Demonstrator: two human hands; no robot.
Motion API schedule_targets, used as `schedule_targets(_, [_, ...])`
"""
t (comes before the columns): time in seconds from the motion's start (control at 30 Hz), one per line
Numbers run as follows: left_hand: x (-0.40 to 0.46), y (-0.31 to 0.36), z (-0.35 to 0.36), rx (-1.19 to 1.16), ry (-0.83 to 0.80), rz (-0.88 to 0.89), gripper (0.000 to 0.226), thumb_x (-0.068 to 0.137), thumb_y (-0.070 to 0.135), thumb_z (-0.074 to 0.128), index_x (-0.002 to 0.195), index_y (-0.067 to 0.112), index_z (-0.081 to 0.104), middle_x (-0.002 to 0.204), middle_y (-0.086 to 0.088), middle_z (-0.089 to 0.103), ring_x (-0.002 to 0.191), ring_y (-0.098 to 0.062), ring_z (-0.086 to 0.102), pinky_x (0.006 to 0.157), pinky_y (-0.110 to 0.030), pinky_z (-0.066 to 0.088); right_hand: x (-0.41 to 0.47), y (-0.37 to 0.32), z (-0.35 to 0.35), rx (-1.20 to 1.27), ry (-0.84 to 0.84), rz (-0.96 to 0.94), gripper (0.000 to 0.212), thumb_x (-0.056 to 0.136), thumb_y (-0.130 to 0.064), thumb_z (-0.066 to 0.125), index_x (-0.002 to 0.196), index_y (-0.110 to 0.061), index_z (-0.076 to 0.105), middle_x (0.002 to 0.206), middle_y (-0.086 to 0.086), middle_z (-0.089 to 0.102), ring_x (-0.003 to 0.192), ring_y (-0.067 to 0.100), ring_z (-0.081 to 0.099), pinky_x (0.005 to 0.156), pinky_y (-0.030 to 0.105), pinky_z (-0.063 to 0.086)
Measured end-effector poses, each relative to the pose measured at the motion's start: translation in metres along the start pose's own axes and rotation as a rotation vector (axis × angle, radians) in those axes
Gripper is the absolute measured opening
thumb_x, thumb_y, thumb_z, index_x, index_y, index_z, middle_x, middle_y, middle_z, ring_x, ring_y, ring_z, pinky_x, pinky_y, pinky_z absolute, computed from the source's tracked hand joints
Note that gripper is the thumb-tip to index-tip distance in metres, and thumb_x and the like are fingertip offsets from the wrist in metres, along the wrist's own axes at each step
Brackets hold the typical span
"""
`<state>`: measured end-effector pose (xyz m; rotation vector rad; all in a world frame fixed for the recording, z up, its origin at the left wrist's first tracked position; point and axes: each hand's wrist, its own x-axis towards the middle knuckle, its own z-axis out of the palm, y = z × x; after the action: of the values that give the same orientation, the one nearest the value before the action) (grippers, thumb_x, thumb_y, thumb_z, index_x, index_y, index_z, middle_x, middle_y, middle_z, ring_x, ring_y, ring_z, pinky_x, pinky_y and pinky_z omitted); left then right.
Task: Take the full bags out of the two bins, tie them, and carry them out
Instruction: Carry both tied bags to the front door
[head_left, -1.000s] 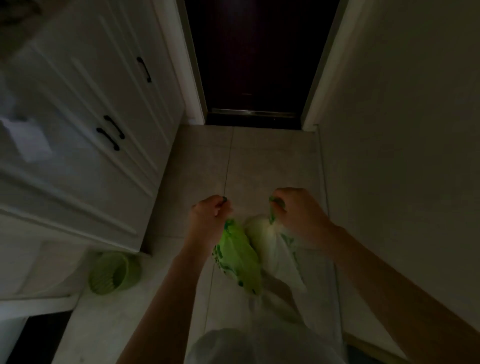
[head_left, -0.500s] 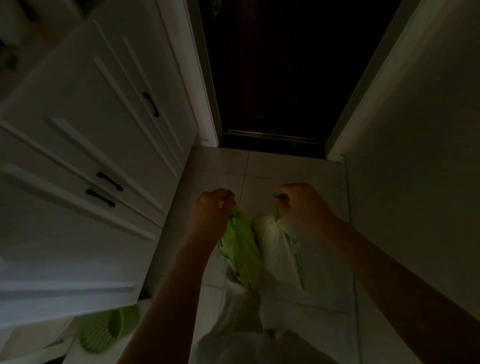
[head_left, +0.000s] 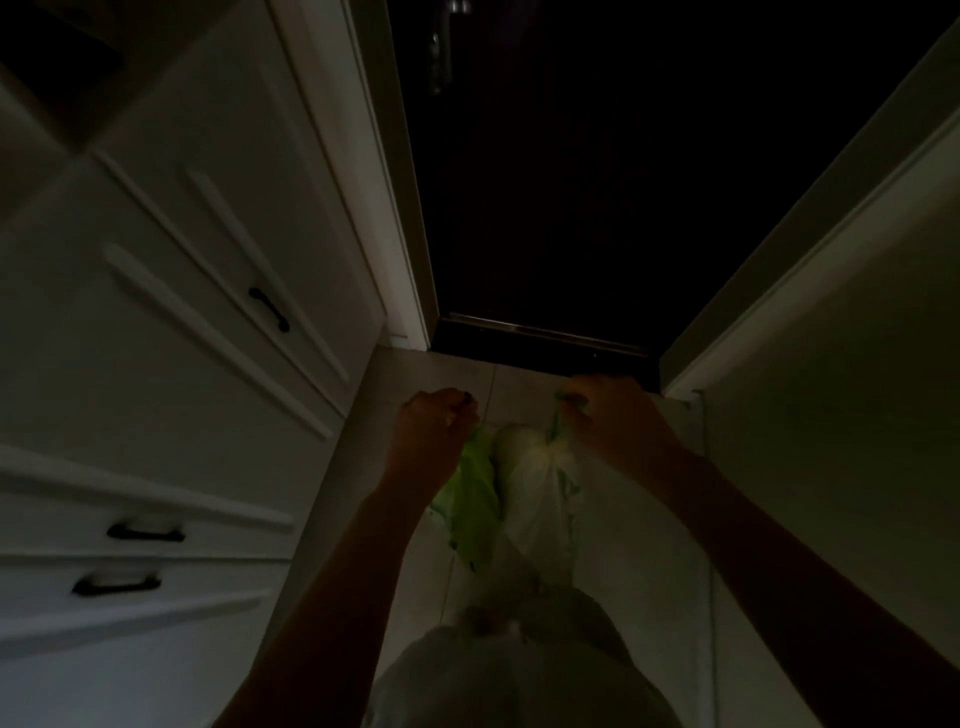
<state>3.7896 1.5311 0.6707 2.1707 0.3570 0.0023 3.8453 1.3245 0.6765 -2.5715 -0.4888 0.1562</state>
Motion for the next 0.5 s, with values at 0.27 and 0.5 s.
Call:
schedule_targets(0.27, [0.119, 0.001, 0.030, -0.025, 0.185, -0.171, 0.019, 0.091, 0.017, 0.059, 0.098, 0.007, 0.074, 0.101, -0.004, 0.073, 0.086, -0.011, 0.064, 0.068, -0.002, 0.042, 0.145, 0.040, -0.007, 0.019, -0.187, -0.110, 0.024, 0.092, -0.024, 0.053, 0.105, -0.010, 0.066, 0.099, 0.008, 0.069, 0.092, 0.022, 0.064, 0.070, 0.024, 0.040])
schedule_targets(0.5, [0.195, 0.013, 0.041, -0.050, 0.358, -0.270, 0.018, 0.090, 0.010, 0.059, 0.085, 0.008, 0.075, 0.087, 0.002, 0.072, 0.083, -0.011, 0.066, 0.078, -0.023, 0.049, 0.254, 0.059, -0.019, -0.013, -0.304, -0.266, 0.025, 0.091, -0.023, 0.053, 0.105, -0.006, 0.066, 0.097, 0.013, 0.068, 0.093, 0.027, 0.063, 0.069, 0.027, 0.042])
